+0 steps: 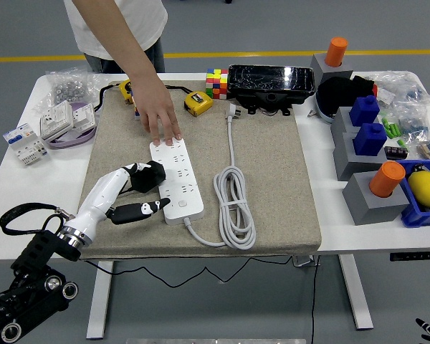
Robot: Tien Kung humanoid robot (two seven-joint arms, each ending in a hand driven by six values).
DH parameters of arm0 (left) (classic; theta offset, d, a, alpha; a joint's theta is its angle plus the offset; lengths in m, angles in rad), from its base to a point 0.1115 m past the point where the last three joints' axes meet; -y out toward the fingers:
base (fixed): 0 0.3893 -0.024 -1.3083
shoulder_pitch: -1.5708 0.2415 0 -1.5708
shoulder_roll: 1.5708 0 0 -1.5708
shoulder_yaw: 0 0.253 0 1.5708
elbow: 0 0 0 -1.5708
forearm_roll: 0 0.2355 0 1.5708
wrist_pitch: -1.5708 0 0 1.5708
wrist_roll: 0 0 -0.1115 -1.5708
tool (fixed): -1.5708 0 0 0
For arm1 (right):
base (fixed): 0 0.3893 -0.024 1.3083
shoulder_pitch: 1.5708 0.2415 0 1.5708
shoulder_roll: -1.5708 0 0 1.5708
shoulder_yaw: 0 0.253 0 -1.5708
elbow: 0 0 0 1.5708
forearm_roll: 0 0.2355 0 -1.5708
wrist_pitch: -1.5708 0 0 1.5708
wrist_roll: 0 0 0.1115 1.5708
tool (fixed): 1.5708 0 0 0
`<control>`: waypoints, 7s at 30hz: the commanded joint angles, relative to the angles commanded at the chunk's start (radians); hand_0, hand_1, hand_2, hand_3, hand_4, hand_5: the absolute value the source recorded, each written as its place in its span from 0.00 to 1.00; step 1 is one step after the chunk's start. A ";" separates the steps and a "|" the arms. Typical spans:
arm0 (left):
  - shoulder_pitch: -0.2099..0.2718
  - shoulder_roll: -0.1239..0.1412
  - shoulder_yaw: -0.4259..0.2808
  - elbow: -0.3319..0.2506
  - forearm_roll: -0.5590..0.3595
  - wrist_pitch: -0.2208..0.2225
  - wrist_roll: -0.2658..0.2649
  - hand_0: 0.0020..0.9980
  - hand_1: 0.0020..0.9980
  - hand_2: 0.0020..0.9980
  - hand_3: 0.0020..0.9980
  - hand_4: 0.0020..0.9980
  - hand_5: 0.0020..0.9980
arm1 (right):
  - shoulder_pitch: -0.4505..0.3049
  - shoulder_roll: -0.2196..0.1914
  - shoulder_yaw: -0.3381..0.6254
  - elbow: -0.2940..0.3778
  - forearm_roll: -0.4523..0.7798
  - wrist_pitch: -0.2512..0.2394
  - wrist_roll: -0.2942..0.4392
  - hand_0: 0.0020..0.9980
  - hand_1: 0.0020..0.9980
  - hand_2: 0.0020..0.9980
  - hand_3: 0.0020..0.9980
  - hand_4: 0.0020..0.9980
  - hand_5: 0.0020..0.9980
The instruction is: Put the plug near the board,insert it into the board,press the button,pull the plug out
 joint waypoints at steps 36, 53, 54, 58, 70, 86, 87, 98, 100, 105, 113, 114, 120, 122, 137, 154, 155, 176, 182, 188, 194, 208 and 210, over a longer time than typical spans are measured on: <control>-0.083 -0.042 0.047 0.003 0.002 -0.028 0.028 0.72 0.76 0.75 0.72 0.88 0.49 | -0.012 0.004 0.010 0.002 0.000 0.001 0.001 0.56 0.64 0.63 0.60 0.97 0.50; -0.113 -0.051 0.076 0.012 -0.002 -0.053 0.056 0.72 0.74 0.74 0.71 0.88 0.49 | -0.011 0.004 0.009 0.002 0.002 0.000 0.001 0.56 0.64 0.63 0.60 0.97 0.50; -0.114 -0.050 0.079 0.011 -0.004 -0.053 0.056 0.72 0.74 0.74 0.71 0.88 0.49 | -0.011 0.004 0.008 0.002 0.003 0.000 0.001 0.56 0.64 0.63 0.60 0.97 0.50; -0.116 -0.053 0.079 0.007 -0.005 -0.054 0.055 0.71 0.74 0.73 0.71 0.88 0.49 | -0.011 0.003 0.007 0.002 0.003 0.000 0.001 0.56 0.64 0.63 0.60 0.97 0.50; -0.120 -0.054 0.079 -0.018 -0.023 -0.052 0.036 0.70 0.73 0.73 0.70 0.88 0.49 | -0.011 0.003 0.008 0.003 0.003 0.000 0.001 0.56 0.64 0.63 0.60 0.97 0.50; -0.073 -0.005 0.022 -0.254 0.003 -0.237 0.218 0.26 0.32 0.43 0.68 0.88 0.44 | -0.011 0.001 0.010 0.004 0.001 -0.001 0.000 0.56 0.64 0.63 0.60 0.97 0.50; -0.070 -0.001 0.018 -0.269 0.025 -0.270 0.255 0.26 0.32 0.43 0.68 0.88 0.44 | -0.012 0.001 0.010 0.004 0.001 -0.001 0.000 0.56 0.64 0.63 0.60 0.97 0.50; -0.043 0.030 0.006 -0.330 0.101 -0.468 0.487 0.08 0.08 0.15 0.86 0.86 0.41 | -0.012 -0.001 0.006 0.005 0.001 -0.001 0.000 0.56 0.64 0.63 0.60 0.97 0.50; -0.043 0.032 0.008 -0.329 0.103 -0.474 0.494 0.08 0.08 0.14 0.86 0.85 0.42 | -0.011 -0.001 0.005 0.005 0.002 -0.001 0.000 0.56 0.64 0.63 0.60 0.97 0.50; -0.049 0.029 0.011 -0.319 0.107 -0.477 0.500 0.08 0.08 0.14 0.86 0.85 0.42 | -0.009 -0.002 0.002 0.004 0.003 0.000 0.000 0.56 0.64 0.63 0.60 0.97 0.50; -0.064 0.021 0.021 -0.285 0.102 -0.483 0.510 0.07 0.08 0.14 0.86 0.85 0.39 | -0.005 -0.006 -0.004 0.005 0.004 -0.001 -0.001 0.56 0.64 0.63 0.60 0.97 0.50; -0.066 0.020 0.023 -0.281 0.103 -0.485 0.512 0.07 0.08 0.14 0.86 0.85 0.39 | -0.005 -0.007 -0.005 0.005 0.004 -0.001 -0.001 0.56 0.64 0.63 0.60 0.97 0.50; -0.070 0.014 0.029 -0.260 0.101 -0.487 0.518 0.07 0.08 0.14 0.86 0.84 0.38 | -0.009 -0.007 -0.007 0.005 0.005 0.000 -0.001 0.56 0.64 0.63 0.60 0.97 0.50; -0.070 0.013 0.029 -0.255 0.101 -0.491 0.522 0.07 0.08 0.14 0.86 0.84 0.38 | -0.010 -0.007 -0.007 0.004 0.005 0.000 -0.002 0.56 0.64 0.63 0.60 0.97 0.50; -0.056 0.008 0.007 -0.257 0.051 -0.449 0.446 0.08 0.07 0.15 0.72 0.83 0.36 | -0.015 -0.002 0.004 0.005 0.002 0.000 0.000 0.56 0.64 0.62 0.60 0.97 0.50; -0.048 0.004 -0.003 -0.205 -0.063 -0.358 0.247 0.23 0.22 0.32 0.63 0.82 0.38 | -0.012 0.001 0.008 0.004 0.000 -0.001 0.000 0.56 0.64 0.63 0.60 0.97 0.50; -0.048 0.004 -0.003 -0.207 -0.064 -0.357 0.243 0.23 0.22 0.32 0.63 0.82 0.38 | -0.012 0.001 0.007 0.004 0.001 -0.001 0.000 0.56 0.64 0.63 0.60 0.97 0.50; -0.059 0.005 0.010 -0.197 0.001 -0.384 0.321 0.13 0.09 0.18 0.67 0.82 0.37 | -0.009 -0.002 0.003 0.004 0.002 -0.001 0.000 0.56 0.64 0.63 0.60 0.97 0.50; -0.063 0.007 0.021 -0.187 0.025 -0.372 0.312 0.10 0.08 0.16 0.66 0.83 0.37 | -0.005 -0.003 -0.003 0.005 0.003 -0.001 0.001 0.56 0.64 0.63 0.60 0.97 0.50; -0.069 0.007 0.032 -0.174 0.041 -0.353 0.301 0.09 0.08 0.16 0.67 0.83 0.37 | -0.004 -0.007 -0.007 0.004 0.005 0.000 -0.001 0.56 0.64 0.63 0.60 0.97 0.50; -0.075 0.006 0.042 -0.162 0.039 -0.346 0.303 0.09 0.08 0.16 0.68 0.84 0.37 | -0.002 -0.009 -0.008 0.005 0.005 0.000 -0.001 0.56 0.64 0.63 0.60 0.97 0.50; -0.083 -0.014 0.057 -0.122 0.042 -0.328 0.311 0.09 0.08 0.16 0.72 0.86 0.37 | -0.007 -0.008 -0.010 0.005 0.006 0.001 0.000 0.56 0.64 0.62 0.60 0.97 0.50; -0.084 -0.015 0.059 -0.121 0.044 -0.332 0.316 0.09 0.08 0.16 0.72 0.86 0.37 | -0.007 -0.007 -0.008 0.005 0.006 0.001 0.000 0.56 0.64 0.62 0.60 0.97 0.50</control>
